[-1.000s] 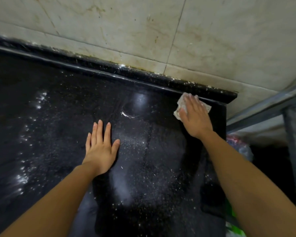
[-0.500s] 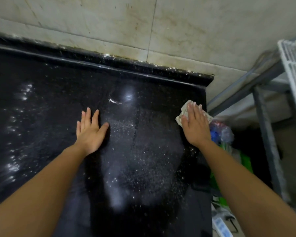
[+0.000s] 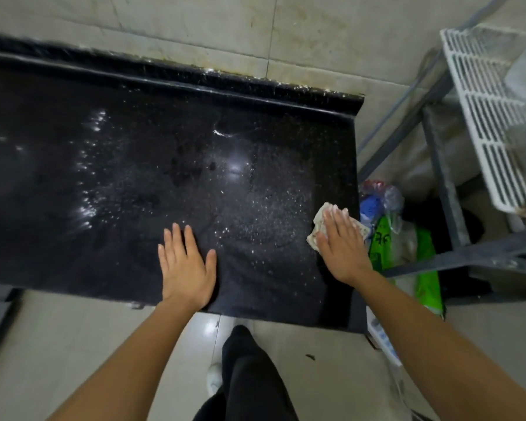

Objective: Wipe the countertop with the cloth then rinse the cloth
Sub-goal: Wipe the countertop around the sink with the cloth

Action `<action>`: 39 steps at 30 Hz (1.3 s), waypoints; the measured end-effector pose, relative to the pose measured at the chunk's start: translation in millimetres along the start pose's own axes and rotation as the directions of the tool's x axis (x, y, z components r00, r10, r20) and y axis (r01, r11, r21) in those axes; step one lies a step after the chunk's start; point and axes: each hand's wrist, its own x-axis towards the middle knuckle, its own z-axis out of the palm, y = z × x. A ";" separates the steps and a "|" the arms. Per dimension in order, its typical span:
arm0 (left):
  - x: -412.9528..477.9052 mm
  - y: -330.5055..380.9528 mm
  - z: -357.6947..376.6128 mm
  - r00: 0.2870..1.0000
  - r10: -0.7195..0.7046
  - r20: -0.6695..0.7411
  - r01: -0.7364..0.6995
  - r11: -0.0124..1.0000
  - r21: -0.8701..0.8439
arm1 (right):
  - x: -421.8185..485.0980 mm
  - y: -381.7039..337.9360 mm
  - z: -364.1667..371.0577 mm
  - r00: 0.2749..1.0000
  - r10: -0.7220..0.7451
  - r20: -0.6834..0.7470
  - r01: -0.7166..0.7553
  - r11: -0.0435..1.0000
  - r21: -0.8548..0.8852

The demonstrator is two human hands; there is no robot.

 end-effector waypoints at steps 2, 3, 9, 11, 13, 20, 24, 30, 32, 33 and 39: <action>-8.9 -6.6 2.7 1.000 -0.027 0.014 0.027 1.000 0.001 | -26.1 -2.2 8.3 0.999 -0.036 0.007 0.036 0.999 -0.014; -10.9 -8.9 3.9 0.999 -0.030 0.014 0.031 1.000 -0.007 | -38.5 -2.5 12.5 0.998 -0.061 0.020 0.061 0.998 -0.025; -1.6 -11.4 8.3 0.998 -0.014 -0.054 0.014 1.000 -0.005 | -82.0 5.5 23.7 0.965 -0.237 0.108 0.248 0.963 -0.102; 7.8 -11.7 8.5 0.995 -0.006 -0.102 0.006 1.000 -0.003 | -74.6 10.0 19.1 0.956 -0.275 0.106 0.286 0.952 -0.109; 19.4 -12.3 9.1 0.988 0.019 -0.152 -0.019 1.000 0.001 | -56.3 11.7 13.0 0.962 -0.261 0.077 0.269 0.957 -0.108; 36.1 -14.3 16.7 0.985 0.015 -0.170 -0.012 1.000 0.014 | 62.4 16.5 -20.1 0.993 -0.121 0.012 0.121 0.990 -0.069; 35.0 -12.8 14.8 0.986 0.015 -0.164 -0.010 0.999 0.032 | 132.6 16.9 -40.1 0.996 -0.082 -0.023 0.081 0.996 -0.037; 36.1 -11.4 13.7 0.989 -0.018 -0.148 0.024 0.999 0.043 | 212.0 1.5 -55.5 0.998 -0.060 -0.028 0.060 0.998 -0.014; 36.4 -11.5 13.8 0.989 -0.018 -0.147 0.025 0.999 0.046 | 220.1 -2.6 -57.2 0.998 -0.052 -0.029 0.051 0.999 -0.012; 36.5 -11.3 13.8 0.989 -0.018 -0.146 0.025 0.999 0.046 | 220.3 -3.8 -57.7 0.998 -0.049 -0.031 0.049 0.999 -0.007; 36.7 -10.5 12.9 0.988 -0.017 -0.152 0.022 0.999 0.035 | 175.0 -12.7 -44.7 0.986 -0.164 -0.002 0.164 0.986 -0.017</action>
